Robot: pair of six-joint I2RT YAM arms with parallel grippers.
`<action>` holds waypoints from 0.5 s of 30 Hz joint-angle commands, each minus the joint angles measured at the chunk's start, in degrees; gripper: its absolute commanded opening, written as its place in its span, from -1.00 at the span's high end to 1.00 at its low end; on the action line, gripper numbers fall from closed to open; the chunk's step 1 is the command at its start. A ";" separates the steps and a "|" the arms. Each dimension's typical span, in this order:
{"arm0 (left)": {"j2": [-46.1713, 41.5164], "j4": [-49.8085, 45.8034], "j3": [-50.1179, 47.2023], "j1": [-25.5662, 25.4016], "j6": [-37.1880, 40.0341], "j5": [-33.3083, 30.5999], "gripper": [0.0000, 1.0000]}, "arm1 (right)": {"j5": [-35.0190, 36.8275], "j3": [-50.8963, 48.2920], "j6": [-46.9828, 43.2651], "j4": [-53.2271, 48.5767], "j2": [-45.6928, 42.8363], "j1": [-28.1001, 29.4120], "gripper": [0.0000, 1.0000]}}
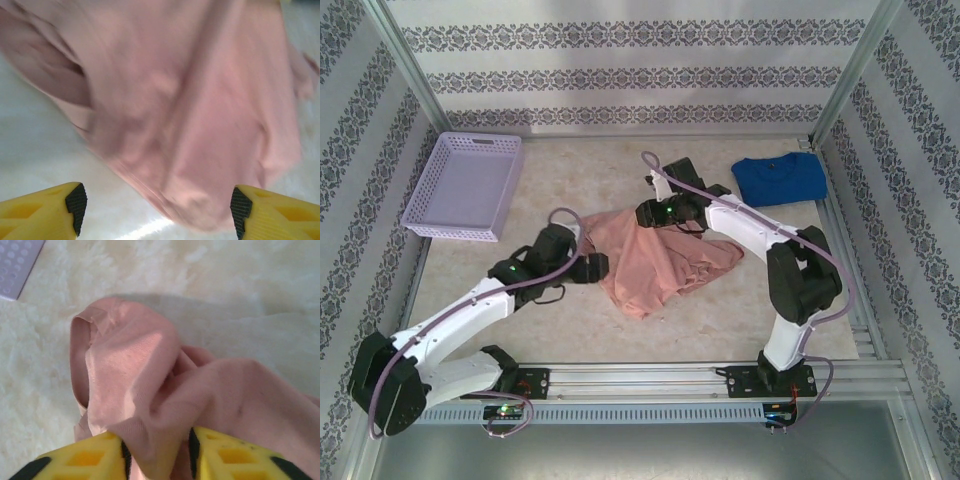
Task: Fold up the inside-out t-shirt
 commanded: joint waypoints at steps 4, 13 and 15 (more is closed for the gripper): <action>8.69 9.90 -2.26 -10.94 1.94 7.52 -0.53 | 3.70 -11.24 -1.26 -9.45 -15.60 -2.88 -0.03; 20.20 14.34 -0.86 -13.50 6.10 8.70 -0.17 | 0.07 -27.25 3.96 -12.03 -26.42 -1.37 -0.21; 20.53 14.46 -0.47 -13.50 6.87 7.86 -0.02 | -0.81 -29.36 5.33 -9.59 -26.70 -0.46 -0.22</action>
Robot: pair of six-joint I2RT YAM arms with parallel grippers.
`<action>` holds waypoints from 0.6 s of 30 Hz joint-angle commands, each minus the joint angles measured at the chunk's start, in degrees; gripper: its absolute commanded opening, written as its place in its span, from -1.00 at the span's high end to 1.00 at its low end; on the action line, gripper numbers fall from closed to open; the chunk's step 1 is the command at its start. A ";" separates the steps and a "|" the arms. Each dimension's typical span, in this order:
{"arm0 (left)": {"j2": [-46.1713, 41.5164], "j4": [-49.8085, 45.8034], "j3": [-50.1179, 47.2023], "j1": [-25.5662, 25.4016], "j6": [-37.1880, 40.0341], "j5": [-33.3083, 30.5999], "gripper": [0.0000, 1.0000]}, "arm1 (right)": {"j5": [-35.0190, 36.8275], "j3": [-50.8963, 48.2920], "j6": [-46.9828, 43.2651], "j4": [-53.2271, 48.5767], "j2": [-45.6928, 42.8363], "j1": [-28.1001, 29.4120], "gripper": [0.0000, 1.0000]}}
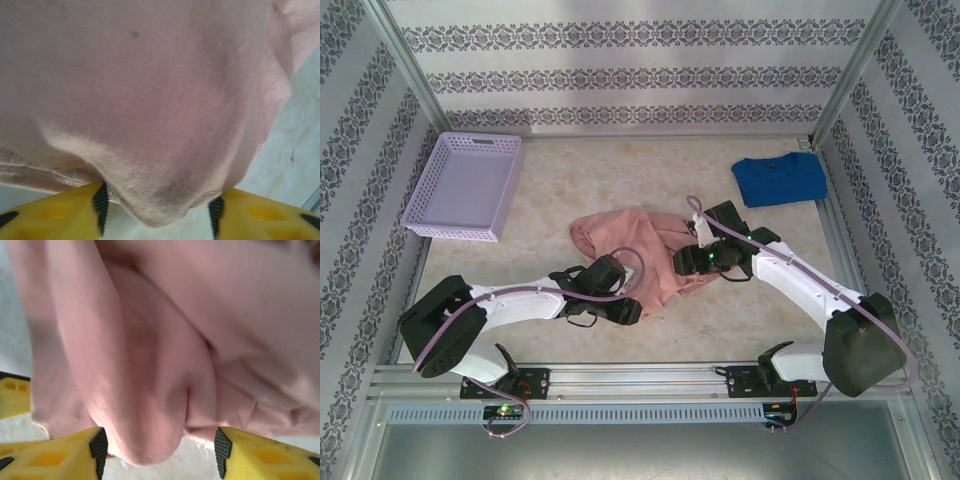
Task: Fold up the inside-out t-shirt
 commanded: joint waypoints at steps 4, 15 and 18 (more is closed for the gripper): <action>1.06 3.90 1.80 -0.60 3.00 -0.91 0.39 | -3.91 -4.85 6.21 8.91 1.29 2.89 -0.05; -15.11 -7.07 3.74 2.94 5.84 -5.71 1.00 | -1.26 4.05 -0.01 0.89 -4.82 -1.40 1.00; -20.92 -10.88 7.56 4.82 6.87 -6.18 1.00 | -0.29 9.73 -1.94 -4.55 -10.61 -3.82 1.00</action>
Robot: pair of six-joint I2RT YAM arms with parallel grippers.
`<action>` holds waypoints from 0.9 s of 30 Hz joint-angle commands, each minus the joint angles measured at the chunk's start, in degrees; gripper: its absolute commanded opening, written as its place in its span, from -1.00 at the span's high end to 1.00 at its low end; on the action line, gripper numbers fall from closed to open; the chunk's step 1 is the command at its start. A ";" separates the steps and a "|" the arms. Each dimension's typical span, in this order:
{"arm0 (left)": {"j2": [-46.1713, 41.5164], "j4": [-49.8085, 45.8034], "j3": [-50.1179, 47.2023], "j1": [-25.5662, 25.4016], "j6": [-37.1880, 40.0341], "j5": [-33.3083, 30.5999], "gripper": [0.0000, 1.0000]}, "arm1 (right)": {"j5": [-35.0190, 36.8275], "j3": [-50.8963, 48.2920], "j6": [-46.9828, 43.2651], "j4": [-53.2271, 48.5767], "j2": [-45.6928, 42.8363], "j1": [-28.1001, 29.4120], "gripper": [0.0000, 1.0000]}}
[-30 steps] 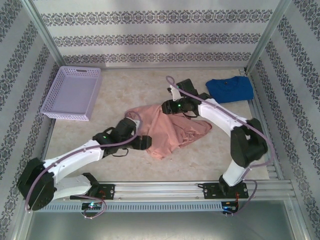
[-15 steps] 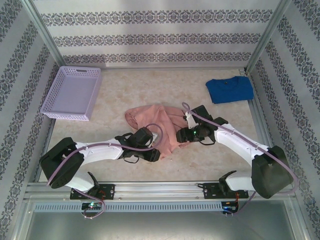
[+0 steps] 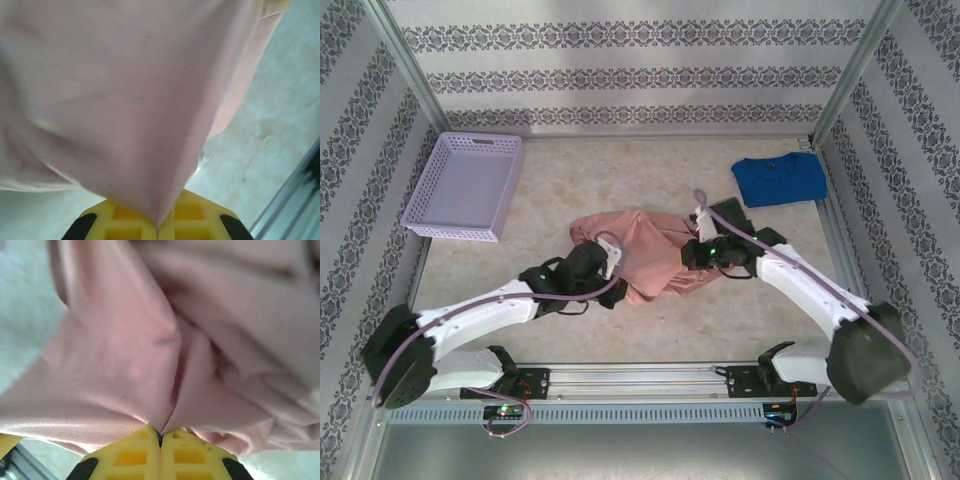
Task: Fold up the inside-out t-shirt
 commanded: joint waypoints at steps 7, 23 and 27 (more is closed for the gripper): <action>-7.70 -11.88 20.06 2.41 7.82 -2.23 1.00 | 4.00 21.69 -7.20 -13.46 -11.21 -2.65 1.00; 3.31 -10.83 18.13 6.10 6.39 1.25 1.00 | 11.97 13.83 -11.51 -5.81 4.64 1.55 0.21; 3.45 -10.22 16.95 6.32 6.31 2.29 1.00 | 8.26 2.30 -13.18 2.84 -2.76 6.14 0.10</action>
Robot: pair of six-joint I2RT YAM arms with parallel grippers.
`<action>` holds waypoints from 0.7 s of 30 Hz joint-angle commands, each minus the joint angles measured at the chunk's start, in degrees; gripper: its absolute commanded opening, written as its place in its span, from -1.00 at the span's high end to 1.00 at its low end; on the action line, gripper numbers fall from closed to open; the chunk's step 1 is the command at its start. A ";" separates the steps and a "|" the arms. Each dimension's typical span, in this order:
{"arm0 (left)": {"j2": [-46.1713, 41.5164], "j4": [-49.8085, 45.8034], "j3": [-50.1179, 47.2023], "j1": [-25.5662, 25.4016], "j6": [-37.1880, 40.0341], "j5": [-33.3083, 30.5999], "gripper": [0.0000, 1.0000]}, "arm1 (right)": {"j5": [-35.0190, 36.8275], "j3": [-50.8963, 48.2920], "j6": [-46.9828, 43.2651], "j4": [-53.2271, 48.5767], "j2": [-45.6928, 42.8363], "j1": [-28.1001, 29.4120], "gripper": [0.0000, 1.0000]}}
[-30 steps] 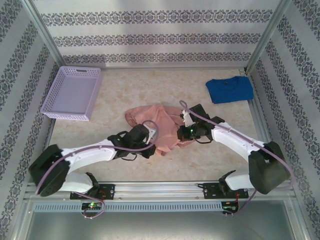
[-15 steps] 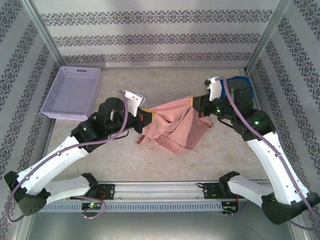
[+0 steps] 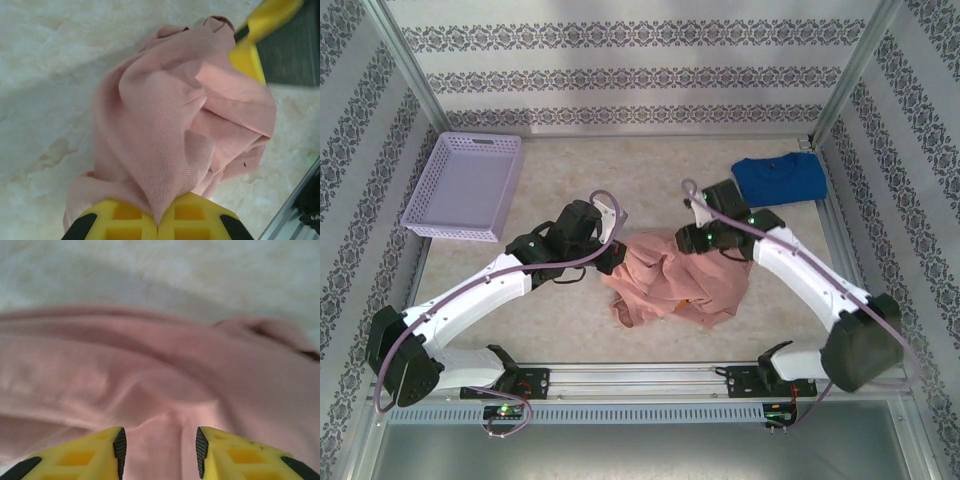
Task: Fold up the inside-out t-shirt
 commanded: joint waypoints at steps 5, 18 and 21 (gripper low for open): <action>-0.95 0.67 -0.19 0.90 -0.65 2.78 1.00 | -5.84 -15.04 -1.65 21.67 -9.46 6.79 -0.04; -3.35 -0.07 -1.79 1.96 -0.41 1.32 1.00 | 6.38 -9.35 -5.67 29.65 7.78 4.49 0.20; -4.81 1.06 -4.94 4.51 -1.41 -1.62 1.00 | 0.07 -7.17 -6.60 25.62 6.90 2.83 0.94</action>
